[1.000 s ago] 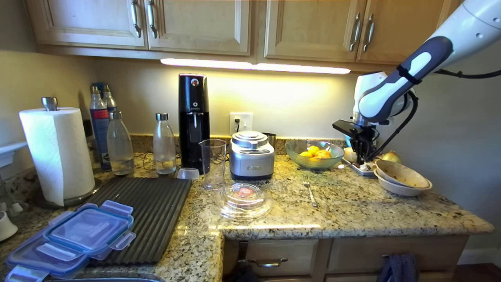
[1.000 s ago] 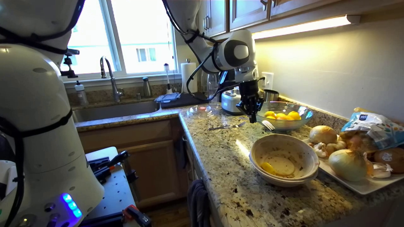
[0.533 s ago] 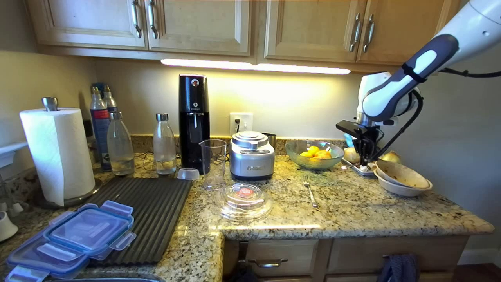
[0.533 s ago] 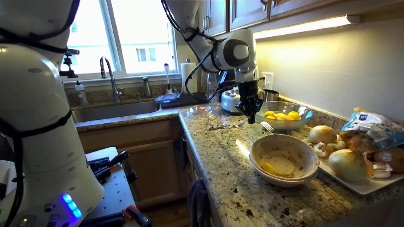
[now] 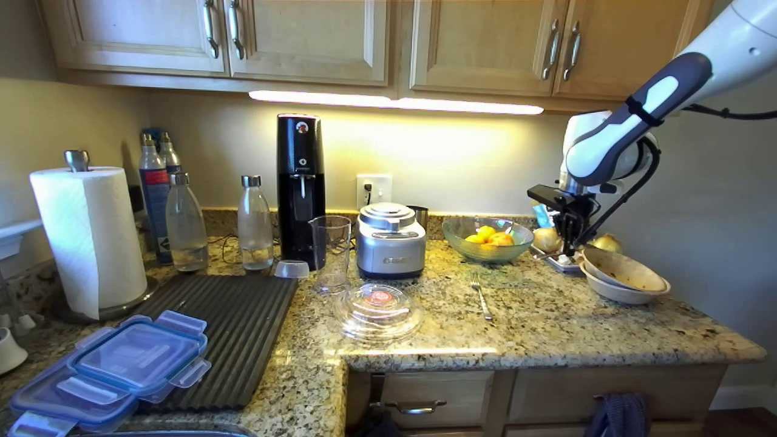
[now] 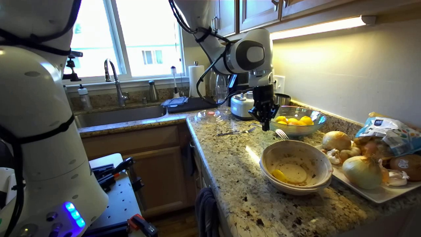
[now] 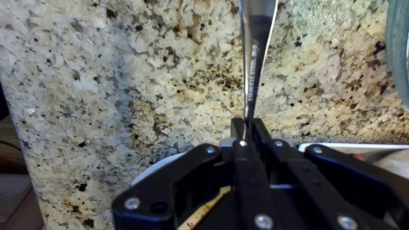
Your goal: Stack the white bowls together, then put the two forks on top of the bowls
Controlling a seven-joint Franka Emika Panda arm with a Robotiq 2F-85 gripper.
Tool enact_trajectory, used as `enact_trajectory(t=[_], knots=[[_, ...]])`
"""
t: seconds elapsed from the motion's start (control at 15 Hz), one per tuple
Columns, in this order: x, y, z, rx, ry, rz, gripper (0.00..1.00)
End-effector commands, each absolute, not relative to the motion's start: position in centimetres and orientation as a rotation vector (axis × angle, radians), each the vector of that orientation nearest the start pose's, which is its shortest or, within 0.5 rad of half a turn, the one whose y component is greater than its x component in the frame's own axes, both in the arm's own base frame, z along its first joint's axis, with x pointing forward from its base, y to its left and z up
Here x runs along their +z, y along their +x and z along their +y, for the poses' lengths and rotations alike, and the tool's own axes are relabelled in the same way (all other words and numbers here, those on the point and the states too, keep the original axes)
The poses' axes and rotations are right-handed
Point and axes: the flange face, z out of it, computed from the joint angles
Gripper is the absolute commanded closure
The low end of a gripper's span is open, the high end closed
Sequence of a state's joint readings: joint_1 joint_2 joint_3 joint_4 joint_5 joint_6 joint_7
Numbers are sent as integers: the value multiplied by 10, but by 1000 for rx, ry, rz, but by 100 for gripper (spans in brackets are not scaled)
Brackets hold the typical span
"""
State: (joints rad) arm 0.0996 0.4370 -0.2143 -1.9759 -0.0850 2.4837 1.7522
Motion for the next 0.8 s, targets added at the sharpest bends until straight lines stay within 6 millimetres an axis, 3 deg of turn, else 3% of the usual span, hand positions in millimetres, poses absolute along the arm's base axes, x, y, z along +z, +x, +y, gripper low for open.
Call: enact_trajectory(t=[0.0, 0.33, 0.73], knots=[[270, 606, -103, -161, -1909, 2468, 94], [268, 591, -156, -116, -1886, 2444, 94], [253, 579, -185, -11, -1918, 2325, 94]])
